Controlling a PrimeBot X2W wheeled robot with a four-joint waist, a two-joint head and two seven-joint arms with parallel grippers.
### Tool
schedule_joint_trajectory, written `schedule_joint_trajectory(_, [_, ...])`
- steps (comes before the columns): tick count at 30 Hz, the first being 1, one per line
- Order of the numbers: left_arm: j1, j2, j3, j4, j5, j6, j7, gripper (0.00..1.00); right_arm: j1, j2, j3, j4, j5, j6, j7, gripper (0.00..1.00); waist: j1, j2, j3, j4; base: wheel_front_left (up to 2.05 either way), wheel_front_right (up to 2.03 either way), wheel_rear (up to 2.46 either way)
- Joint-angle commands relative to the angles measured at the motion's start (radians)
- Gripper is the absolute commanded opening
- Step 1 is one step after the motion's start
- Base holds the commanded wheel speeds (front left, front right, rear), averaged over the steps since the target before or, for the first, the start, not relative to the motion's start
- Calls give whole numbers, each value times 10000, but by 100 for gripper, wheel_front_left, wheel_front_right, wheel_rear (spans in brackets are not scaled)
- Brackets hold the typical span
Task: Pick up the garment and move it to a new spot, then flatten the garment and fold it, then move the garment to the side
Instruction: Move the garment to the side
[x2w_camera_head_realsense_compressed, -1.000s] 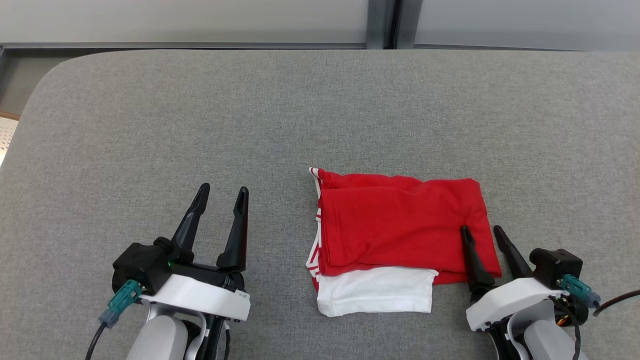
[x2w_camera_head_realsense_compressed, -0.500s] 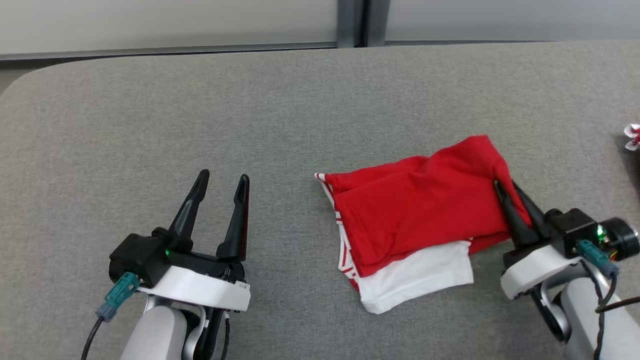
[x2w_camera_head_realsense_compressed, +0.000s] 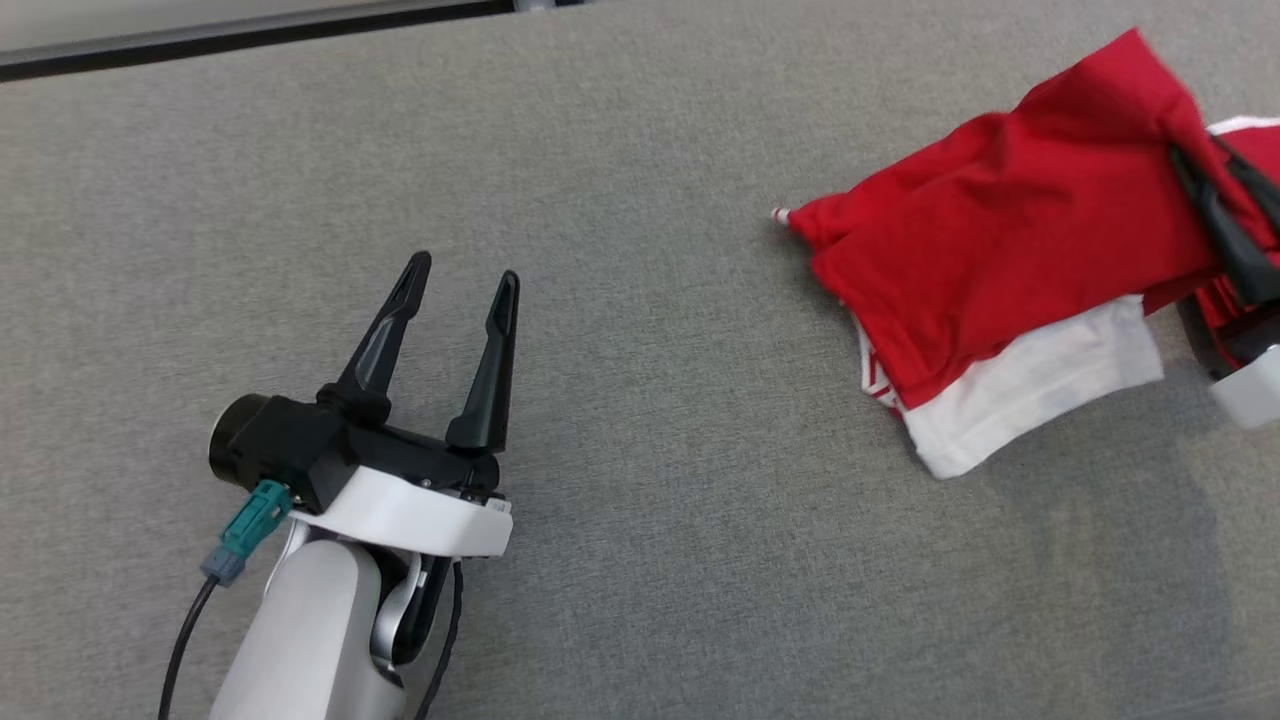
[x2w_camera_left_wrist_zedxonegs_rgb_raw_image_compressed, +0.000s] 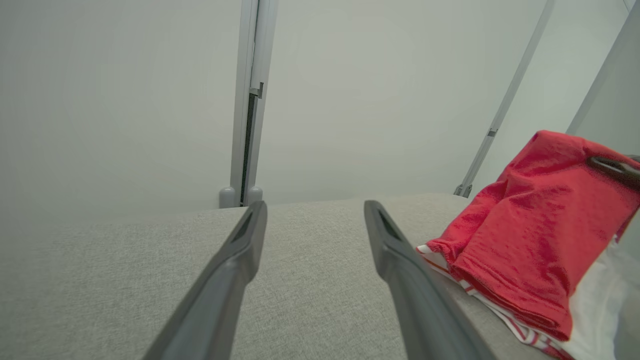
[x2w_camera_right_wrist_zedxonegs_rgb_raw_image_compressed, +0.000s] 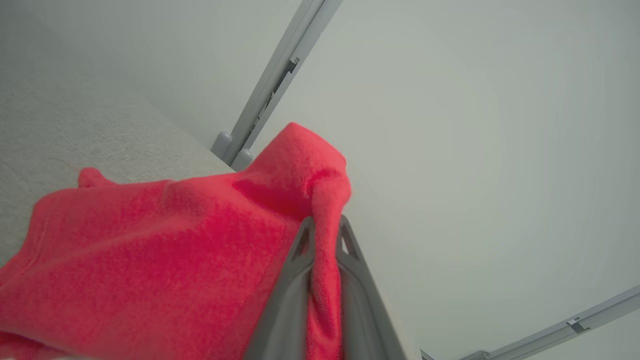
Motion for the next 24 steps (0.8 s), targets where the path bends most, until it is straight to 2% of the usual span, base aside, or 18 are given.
schedule_joint_trajectory(1, [-315, 53, 3, -66, 162, -5, -15, 100, -317, -347, 1, -101, 96, -20, -15, 0, 0, -1, 679, -585, 0, 0, 0])
schedule_joint_trajectory(3, [-649, 157, -81, -137, 263, -9, -16, 100, -672, -1010, 10, 101, 251, -20, -14, 0, 0, -1, 1152, -853, 0, 0, 0])
schedule_joint_trajectory(6, [-946, 302, -124, -64, 274, -11, -16, 100, -1002, -1587, -212, 563, 330, -20, -12, 0, 0, -1, 1450, -1019, 0, 0, 0])
schedule_joint_trajectory(12, [-1512, 525, -339, 41, 187, -12, -16, 100, -1487, -2258, -504, 1800, 388, -21, -13, 0, 0, -1, 1911, -1095, 0, 0, 0])
schedule_joint_trajectory(18, [-1717, 458, -172, 158, 30, -12, -16, 100, -1857, -2472, -1111, 3166, 269, -21, -13, 0, 0, -1, 2239, -852, 0, 0, 0])
schedule_joint_trajectory(24, [-1671, 478, -133, 231, -5, -8, -6, 100, -1963, -2166, -1745, 4327, 163, -20, 18, 0, 0, -1, 2477, -568, 0, 0, 0])
